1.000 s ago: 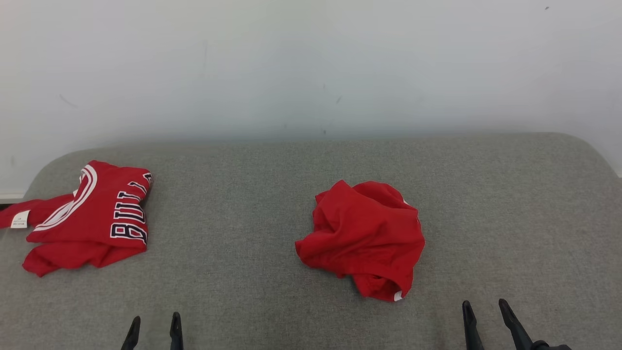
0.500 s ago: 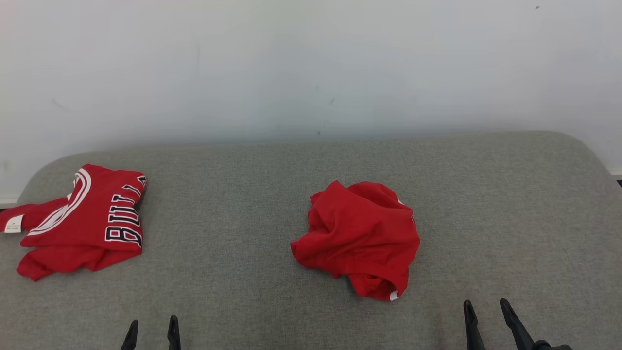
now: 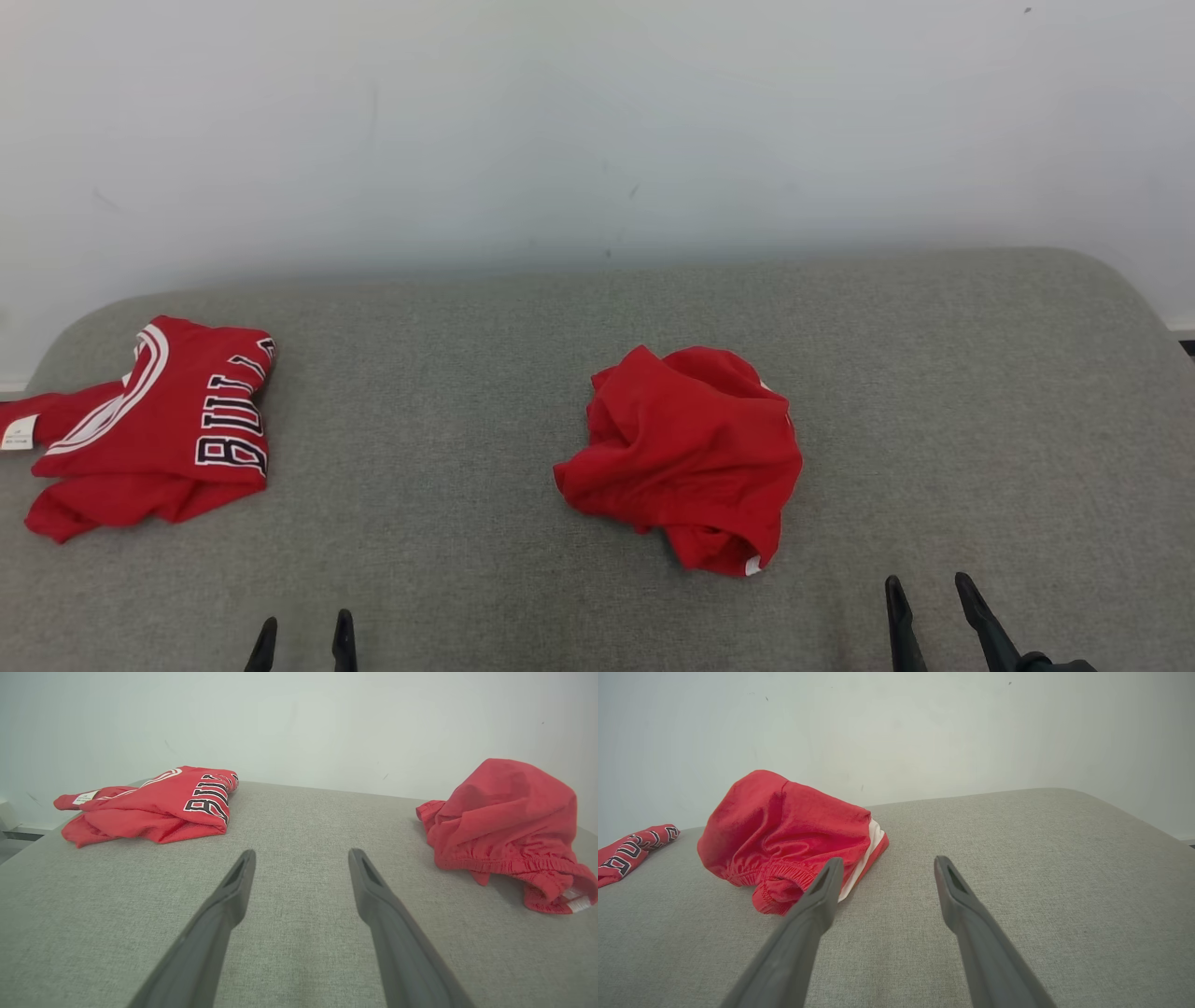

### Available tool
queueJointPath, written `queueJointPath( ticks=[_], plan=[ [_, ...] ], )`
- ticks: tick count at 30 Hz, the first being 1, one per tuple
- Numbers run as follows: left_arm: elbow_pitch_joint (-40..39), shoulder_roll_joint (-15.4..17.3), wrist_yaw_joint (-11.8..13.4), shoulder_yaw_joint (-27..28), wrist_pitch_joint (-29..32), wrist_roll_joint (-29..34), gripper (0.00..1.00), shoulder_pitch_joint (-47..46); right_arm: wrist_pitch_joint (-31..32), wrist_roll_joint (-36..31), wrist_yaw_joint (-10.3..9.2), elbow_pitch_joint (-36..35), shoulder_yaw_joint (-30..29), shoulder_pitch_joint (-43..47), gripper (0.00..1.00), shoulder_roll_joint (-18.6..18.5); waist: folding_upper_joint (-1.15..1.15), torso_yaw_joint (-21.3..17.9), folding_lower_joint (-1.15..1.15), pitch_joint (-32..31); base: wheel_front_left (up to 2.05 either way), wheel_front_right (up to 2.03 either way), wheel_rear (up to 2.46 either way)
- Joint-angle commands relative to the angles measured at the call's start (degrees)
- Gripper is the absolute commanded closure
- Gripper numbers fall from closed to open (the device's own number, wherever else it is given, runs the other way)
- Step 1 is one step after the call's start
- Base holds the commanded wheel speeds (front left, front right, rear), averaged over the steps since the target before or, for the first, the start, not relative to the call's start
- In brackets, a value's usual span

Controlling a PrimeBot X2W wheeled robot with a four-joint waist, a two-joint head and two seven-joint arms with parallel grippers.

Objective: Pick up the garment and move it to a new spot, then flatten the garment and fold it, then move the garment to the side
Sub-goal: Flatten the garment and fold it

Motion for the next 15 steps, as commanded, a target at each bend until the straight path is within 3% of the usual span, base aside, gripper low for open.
queueJointPath(
  ticks=[1,6,9,15],
  plan=[
    [0.16,-0.12,0.02,-0.5,-0.18,-0.71,0.0,-0.29,-0.08,0.14,-0.13,0.11,0.27,-0.42,0.0,-0.09,0.0,-0.58,0.0,0.05,0.0,0.0,0.0],
    [1.53,-0.13,-0.3,-4.08,-0.18,-1.4,0.0,-1.63,-0.07,0.06,-0.13,0.18,0.8,-0.82,0.0,-0.09,0.0,-2.48,0.0,0.33,0.0,0.0,0.0],
    [4.88,-0.12,-0.59,-9.04,-0.15,-2.81,0.0,-3.96,-0.07,-0.04,-0.13,0.22,1.12,-0.96,0.0,-0.1,0.0,-4.5,0.0,0.74,0.0,0.0,0.0],
    [9.95,-0.06,-0.57,-21.14,3.69,-11.74,0.0,-10.95,-0.06,-0.76,-0.13,0.38,1.65,-1.59,0.0,-0.1,0.0,-9.81,0.0,1.9,0.0,0.0,0.0]
  ],
)
